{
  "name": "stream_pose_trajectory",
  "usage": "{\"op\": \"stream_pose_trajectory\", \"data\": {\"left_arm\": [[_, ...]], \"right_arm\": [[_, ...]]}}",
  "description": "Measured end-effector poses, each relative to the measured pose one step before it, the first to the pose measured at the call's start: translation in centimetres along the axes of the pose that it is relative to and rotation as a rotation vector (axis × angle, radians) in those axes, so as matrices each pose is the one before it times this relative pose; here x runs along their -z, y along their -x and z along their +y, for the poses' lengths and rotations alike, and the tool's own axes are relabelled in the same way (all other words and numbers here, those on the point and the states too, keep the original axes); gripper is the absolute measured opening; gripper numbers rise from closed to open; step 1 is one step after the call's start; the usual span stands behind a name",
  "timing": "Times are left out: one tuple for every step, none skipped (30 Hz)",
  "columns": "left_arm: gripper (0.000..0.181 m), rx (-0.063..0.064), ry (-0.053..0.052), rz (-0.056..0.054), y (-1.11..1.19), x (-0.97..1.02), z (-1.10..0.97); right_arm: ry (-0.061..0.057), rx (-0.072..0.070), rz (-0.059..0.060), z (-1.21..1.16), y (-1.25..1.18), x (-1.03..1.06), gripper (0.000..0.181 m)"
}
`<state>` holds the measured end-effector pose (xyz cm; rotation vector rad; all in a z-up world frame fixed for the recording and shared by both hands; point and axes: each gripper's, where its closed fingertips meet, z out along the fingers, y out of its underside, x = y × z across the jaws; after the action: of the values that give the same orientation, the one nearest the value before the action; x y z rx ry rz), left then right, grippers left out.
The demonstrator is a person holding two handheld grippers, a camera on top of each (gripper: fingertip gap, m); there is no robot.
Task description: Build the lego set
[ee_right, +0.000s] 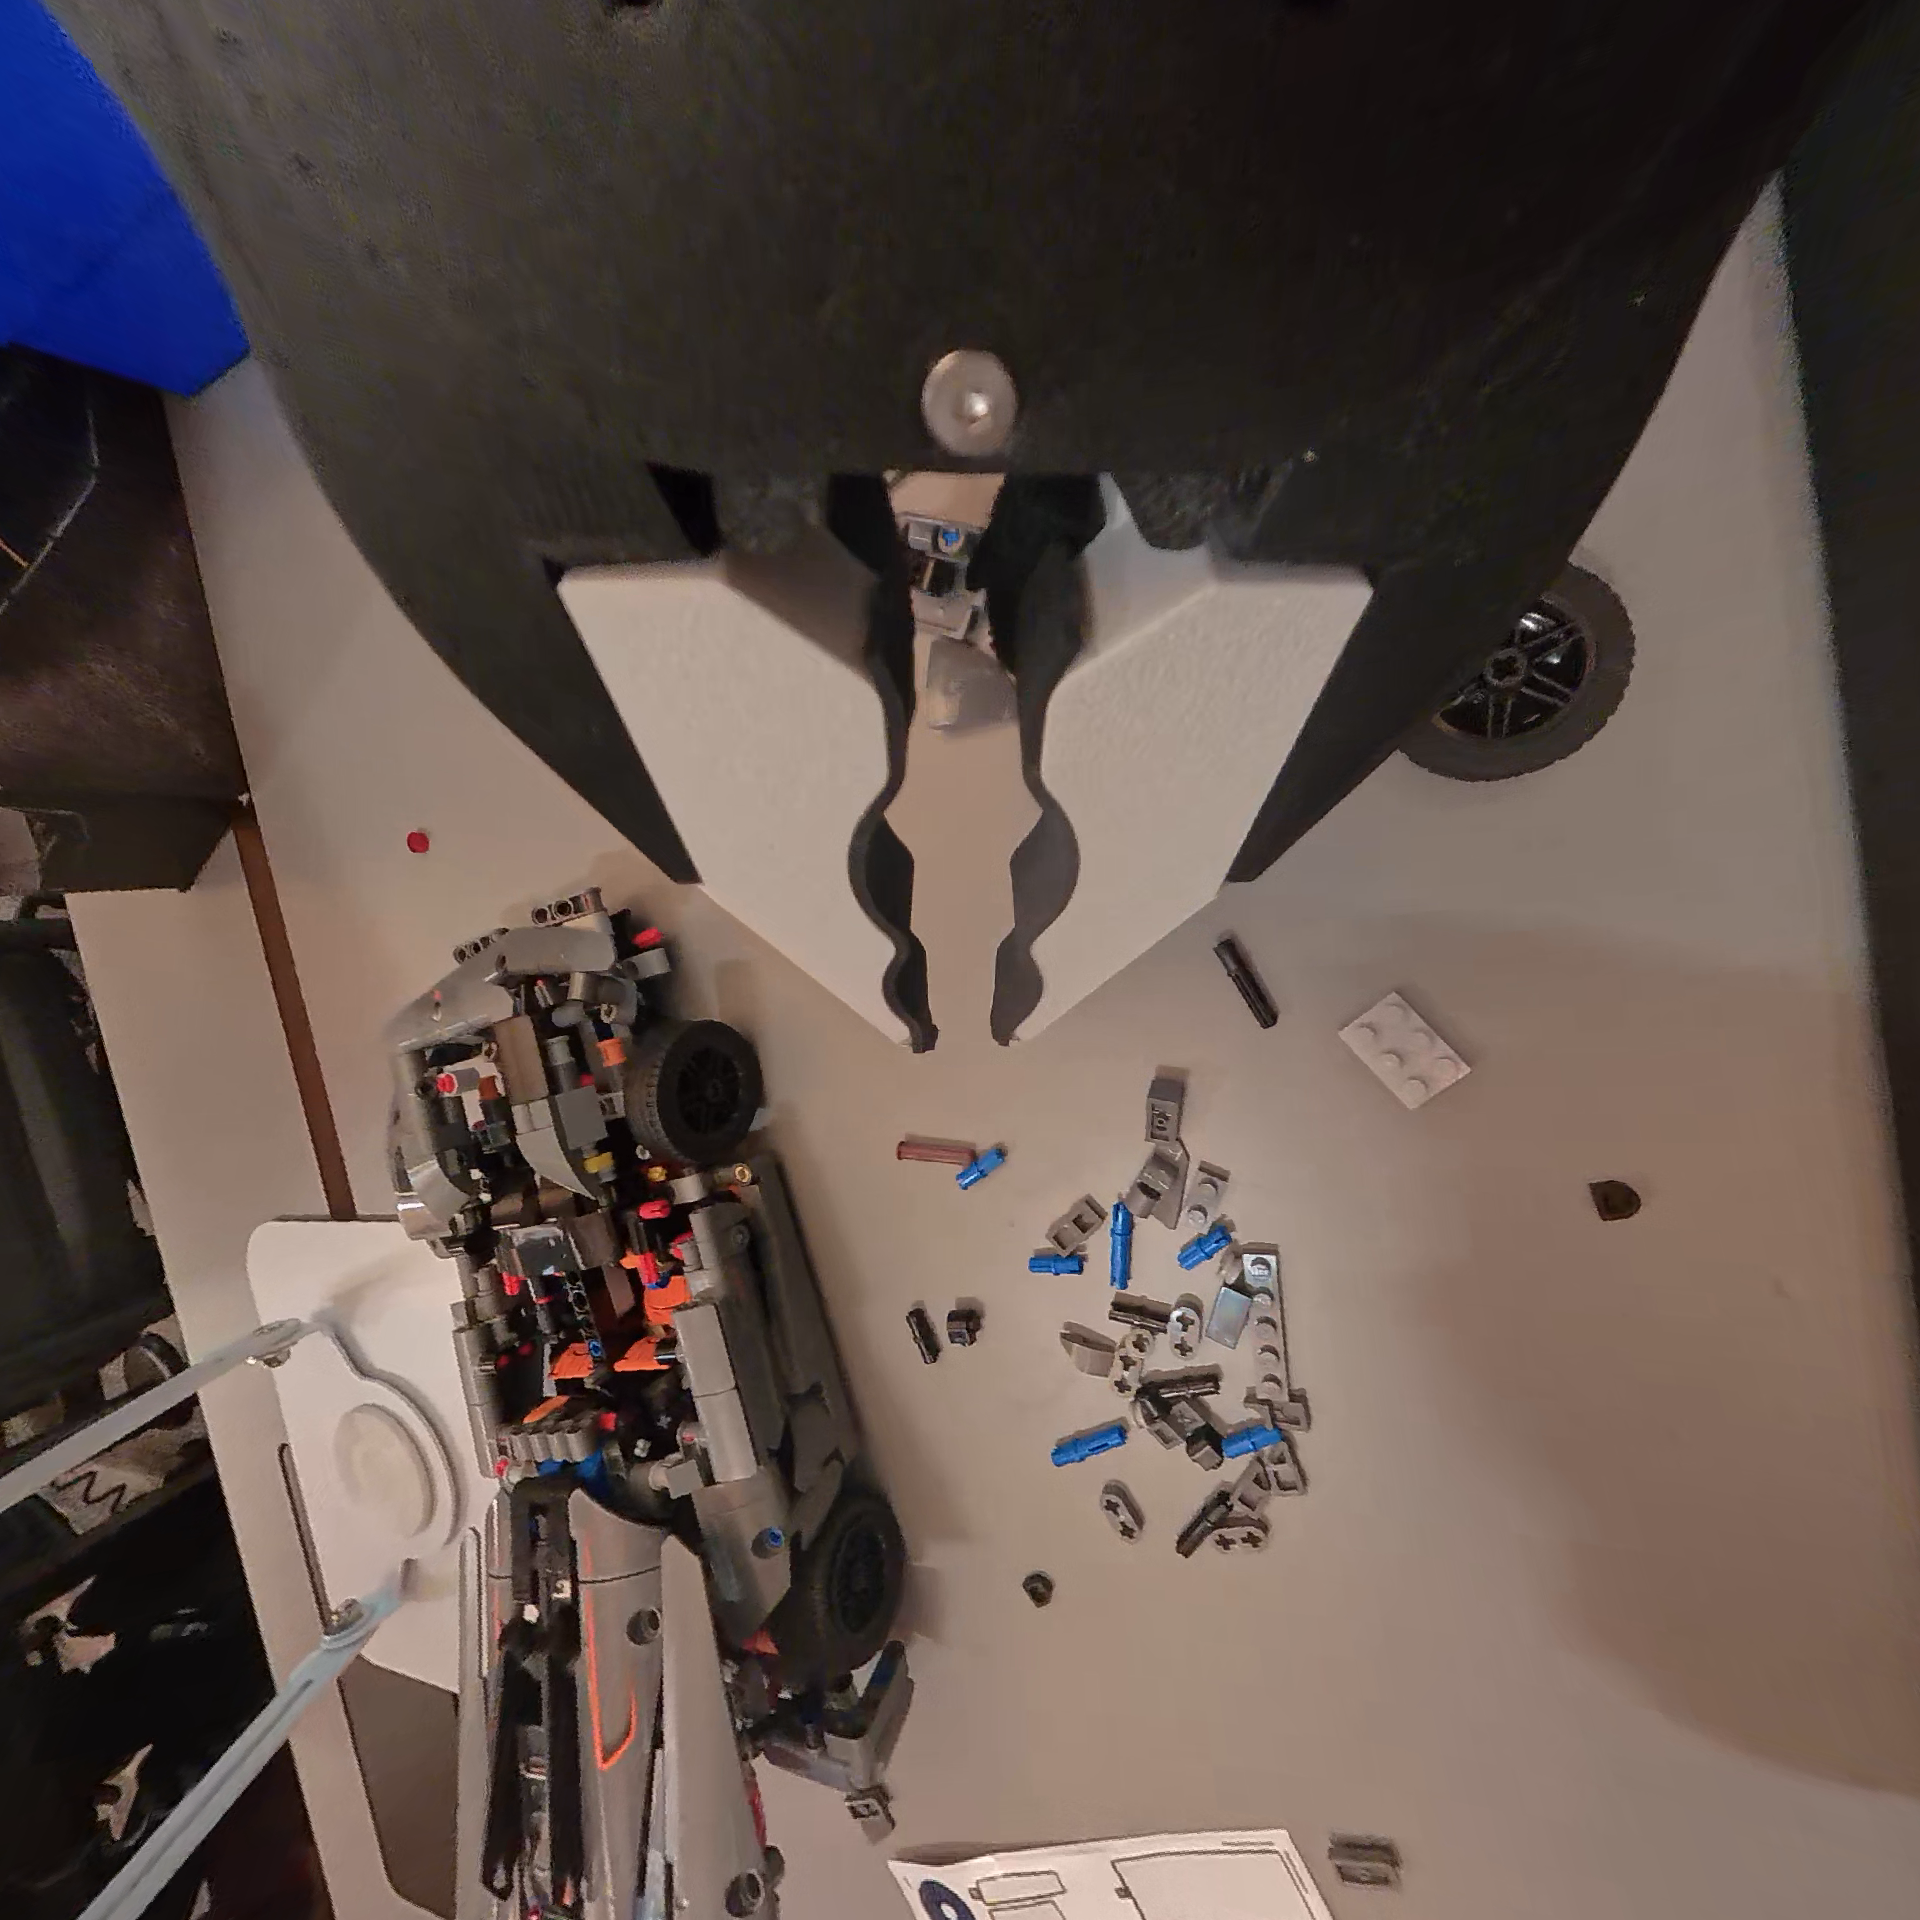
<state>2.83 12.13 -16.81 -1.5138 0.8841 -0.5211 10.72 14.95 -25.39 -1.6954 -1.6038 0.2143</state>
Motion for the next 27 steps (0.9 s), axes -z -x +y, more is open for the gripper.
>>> {"op": "stream_pose_trajectory", "data": {"left_arm": [[0.007,0.0001,0.0,-0.0004,0.006,0.0,0.0],[0.007,0.0002,-0.0005,-0.0001,0.007,0.004,-0.005],[0.007,0.0005,-0.0001,0.0,-0.003,-0.001,-0.002],[0.007,-0.0002,-0.0004,-0.0002,0.004,0.012,-0.014],[0.007,-0.0004,-0.0004,-0.0001,-0.011,0.01,-0.007],[0.007,0.0004,-0.0002,0.0005,-0.009,-0.001,-0.002],[0.007,0.0007,0.0,0.001,-0.017,-0.014,-0.001],[0.007,-0.0002,0.0,0.0004,-0.018,-0.001,-0.003],[0.007,-0.0009,0.0001,-0.0004,-0.009,0.006,-0.002],[0.007,-0.0002,-0.0003,-0.0003,0.011,0.005,-0.003],[0.007,0.001,-0.0014,0.0001,-0.003,0.013,-0.025],[0.007,0.0012,-0.0017,0.0005,-0.007,0.013,-0.039],[0.007,0.001,-0.0009,0.0003,-0.004,0.003,-0.02],[0.007,0.0009,-0.0003,0.0006,-0.023,0.004,-0.004],[0.007,0.0003,-0.0002,0.0008,-0.026,-0.002,-0.005],[0.007,0.0004,-0.0006,0.0007,-0.025,-0.004,-0.021],[0.007,0.0009,-0.0018,0.0022,-0.055,-0.005,-0.048],[0.007,0.0016,-0.0021,0.0028,-0.063,0.001,-0.05],[0.007,0.0015,-0.0016,0.0031,-0.087,-0.006,-0.037],[0.007,0.0002,-0.0017,0.0029,-0.083,0.001,-0.049],[0.007,-0.0016,-0.0025,0.0032,-0.103,0.021,-0.071],[0.007,-0.0025,-0.0014,0.0018,-0.069,0.023,-0.066],[0.007,-0.0017,-0.0013,0.0006,-0.046,0.038,-0.05],[0.007,0.0006,-0.0033,0.0015,-0.04,0.052,-0.089],[0.007,0.0022,-0.005,0.003,-0.054,0.049,-0.109],[0.007,0.0026,-0.0043,0.0024,-0.044,0.061,-0.088],[0.007,0.003,-0.0028,0.0013,-0.013,0.045,-0.067]], "right_arm": [[0.002,-0.002,0.0018,0.106,-0.122,0.01,0.01],[0.0042,-0.0001,0.0024,0.153,-0.122,-0.021,0.01],[0.0049,0.0023,0.005,0.164,-0.138,-0.024,0.01],[0.0039,0.0028,0.0056,0.151,-0.149,-0.031,0.01],[0.0035,0.0019,0.0052,0.13,-0.138,-0.034,0.01],[0.0022,0.0013,0.0059,0.106,-0.135,-0.015,0.01],[0.0018,0.0004,0.0038,0.073,-0.104,-0.016,0.011],[0.0012,-0.0003,0.0026,0.06,-0.083,0.003,0.011],[0.0002,-0.0006,0.0039,0.024,-0.097,0.008,0.011],[-0.001,-0.0002,0.0066,0.003,-0.135,0.041,0.012],[-0.0021,-0.0002,0.0049,-0.011,-0.118,0.045,0.012],[-0.0015,-0.0013,0.0028,0.013,-0.098,0.039,0.012],[-0.0003,-0.0019,0.0071,0.069,-0.178,0.037,0.012],[-0.0011,-0.0027,0.0094,0.069,-0.222,0.045,0.012],[-0.0021,-0.004,0.0056,0.072,-0.191,0.034,0.012],[0.0002,-0.0053,0.0042,0.136,-0.204,0.024,0.012],[0.0029,-0.0055,0.0067,0.18,-0.253,0.009,0.012],[0.002,-0.0045,0.0084,0.181,-0.28,0.017,0.012],[0.0005,-0.0055,0.0077,0.163,-0.286,0.024,0.012],[0.0012,-0.0079,0.0069,0.165,-0.275,0.011,0.012],[0.002,-0.0077,0.007,0.166,-0.269,-0.002,0.012],[0.0027,-0.006,0.0076,0.168,-0.251,-0.009,0.012],[0.0025,-0.0057,0.0074,0.137,-0.243,0.013,0.012],[-0.0002,-0.0061,0.0057,0.079,-0.205,0.028,0.013],[-0.0015,-0.0059,0.0041,0.037,-0.165,0.024,0.013],[-0.0007,-0.0037,0.0049,0.038,-0.156,0.045,0.013],[0.0002,-0.002,0.0048,0.063,-0.158,0.038,0.013]]}}
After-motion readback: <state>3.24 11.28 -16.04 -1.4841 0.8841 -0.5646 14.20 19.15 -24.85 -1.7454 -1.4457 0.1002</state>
